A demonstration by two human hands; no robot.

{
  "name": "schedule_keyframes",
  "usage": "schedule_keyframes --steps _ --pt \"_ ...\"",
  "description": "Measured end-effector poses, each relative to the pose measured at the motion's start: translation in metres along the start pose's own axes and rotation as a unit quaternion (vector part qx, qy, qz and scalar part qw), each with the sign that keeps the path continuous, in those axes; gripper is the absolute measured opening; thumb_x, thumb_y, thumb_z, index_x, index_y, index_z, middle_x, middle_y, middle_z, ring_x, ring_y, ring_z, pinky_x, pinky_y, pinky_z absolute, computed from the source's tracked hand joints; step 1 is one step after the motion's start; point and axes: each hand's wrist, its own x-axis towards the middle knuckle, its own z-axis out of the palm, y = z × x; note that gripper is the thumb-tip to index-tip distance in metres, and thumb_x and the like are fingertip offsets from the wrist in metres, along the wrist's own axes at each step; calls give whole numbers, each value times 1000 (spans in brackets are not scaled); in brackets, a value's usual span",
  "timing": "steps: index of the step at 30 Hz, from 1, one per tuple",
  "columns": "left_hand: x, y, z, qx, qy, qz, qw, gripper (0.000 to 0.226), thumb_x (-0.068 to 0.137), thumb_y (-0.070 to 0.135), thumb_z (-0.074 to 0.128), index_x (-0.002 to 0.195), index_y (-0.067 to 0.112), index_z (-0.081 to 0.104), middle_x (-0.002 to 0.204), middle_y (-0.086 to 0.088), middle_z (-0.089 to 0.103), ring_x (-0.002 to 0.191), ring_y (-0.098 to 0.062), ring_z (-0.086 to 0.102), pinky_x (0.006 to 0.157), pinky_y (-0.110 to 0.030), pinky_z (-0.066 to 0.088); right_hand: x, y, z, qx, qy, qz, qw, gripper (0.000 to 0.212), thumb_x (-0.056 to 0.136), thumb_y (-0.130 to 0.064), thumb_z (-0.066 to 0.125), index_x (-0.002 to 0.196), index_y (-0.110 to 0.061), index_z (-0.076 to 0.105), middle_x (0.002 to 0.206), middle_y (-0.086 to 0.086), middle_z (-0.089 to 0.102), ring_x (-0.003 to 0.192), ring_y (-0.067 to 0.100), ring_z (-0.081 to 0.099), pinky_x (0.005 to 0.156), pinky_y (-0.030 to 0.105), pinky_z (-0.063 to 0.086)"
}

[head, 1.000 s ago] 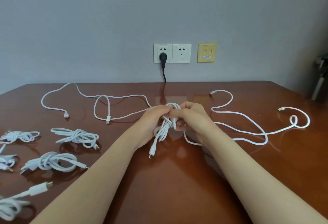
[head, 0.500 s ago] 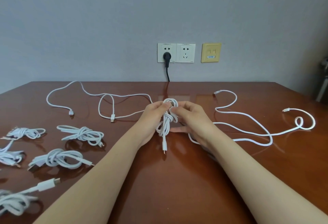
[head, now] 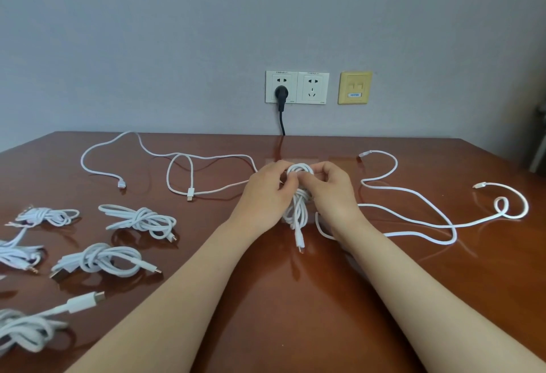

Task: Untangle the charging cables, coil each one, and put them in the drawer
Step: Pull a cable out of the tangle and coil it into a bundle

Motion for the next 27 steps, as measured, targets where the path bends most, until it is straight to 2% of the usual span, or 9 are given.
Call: schedule_keyframes --steps 4,8,11,14,17,20,22,24,27 --pt "2 3 2 -38 32 -43 998 19 95 18 44 102 18 62 85 6 57 77 -10 53 67 -20 37 -3 -3 0 -6 -12 -15 1000 10 87 -21 61 77 -22 58 69 -2 59 73 19 60 74 38 50" --pt "3 -1 1 -42 62 -69 995 18 96 15 41 98 13 59 79 6 54 76 -11 51 59 -19 34 -7 -7 3 72 -113 47 990 8 91 -14 55 91 -18 62 90 9 67 92 30 66 90 51 50" --pt "3 -2 -2 -39 65 -62 995 13 95 16 44 94 21 56 81 6 56 75 -9 53 61 -15 37 -9 -4 6 70 -117 39 990 11 94 -16 53 97 -17 63 100 16 68 95 34 66 90 54 50" --pt "1 1 -1 -22 42 -39 998 11 92 22 51 101 23 57 91 4 60 83 -11 57 74 -24 44 -8 -4 2 85 -85 57 991 12 94 -14 54 92 -10 65 87 17 68 81 34 68 78 50 56" --pt "3 3 -2 -18 34 -38 999 16 91 26 53 106 24 60 81 13 55 77 -6 54 70 -20 38 -9 -9 -5 96 -83 84 988 13 93 -13 55 88 -4 64 69 13 64 53 23 63 47 33 55" --pt "4 0 -6 -25 1 -56 998 18 94 28 50 109 25 59 76 17 53 74 -5 51 66 -21 34 -9 -13 -10 117 -80 119 983 18 88 -18 63 78 -3 66 60 11 64 45 20 60 42 25 50" --pt "2 0 -9 -14 -57 -48 997 22 96 28 44 115 23 55 89 12 58 80 -8 53 70 -24 37 -6 -13 -12 125 -60 149 979 23 85 -20 66 67 -6 65 56 7 63 46 18 59 47 25 52" --pt "-1 1 -10 67 -102 -9 992 29 97 25 41 124 20 49 115 1 55 102 -15 51 88 -31 40 -3 -12 -14 157 -52 179 970 23 85 -19 66 70 -1 64 61 10 63 52 20 58 57 34 54" --pt "-5 -1 -10 224 -118 64 965 57 93 25 46 144 20 24 144 -1 30 131 -19 27 106 -33 20 -2 -10 -16 179 -52 181 966 23 88 -19 62 85 3 65 72 16 64 54 21 59 48 30 55"
